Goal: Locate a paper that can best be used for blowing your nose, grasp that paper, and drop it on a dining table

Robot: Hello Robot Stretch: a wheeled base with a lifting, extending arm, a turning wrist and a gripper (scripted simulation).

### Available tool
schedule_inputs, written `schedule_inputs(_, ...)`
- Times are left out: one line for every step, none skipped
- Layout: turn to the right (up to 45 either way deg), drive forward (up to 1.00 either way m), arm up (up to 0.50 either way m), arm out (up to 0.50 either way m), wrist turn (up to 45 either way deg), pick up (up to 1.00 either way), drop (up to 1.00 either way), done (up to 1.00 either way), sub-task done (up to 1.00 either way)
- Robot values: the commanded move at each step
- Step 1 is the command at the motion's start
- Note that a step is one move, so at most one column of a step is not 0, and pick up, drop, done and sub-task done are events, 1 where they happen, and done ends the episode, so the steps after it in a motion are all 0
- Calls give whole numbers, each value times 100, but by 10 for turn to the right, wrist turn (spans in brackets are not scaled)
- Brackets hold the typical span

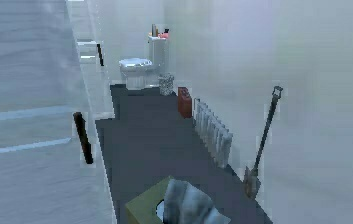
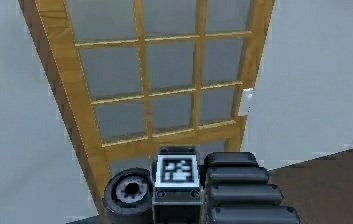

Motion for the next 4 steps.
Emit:
schedule_inputs(-60, 0, 0, 0, 0, 0, 0, 0, 0)
schedule_inputs(0, 35, 0, 0, 0, 0, 0, 0, 0)
schedule_inputs(270, 0, 0, 0, 0, 0, 0, 0, 0)
schedule_inputs(0, 55, 0, 0, 0, 0, 0, 0, 0)
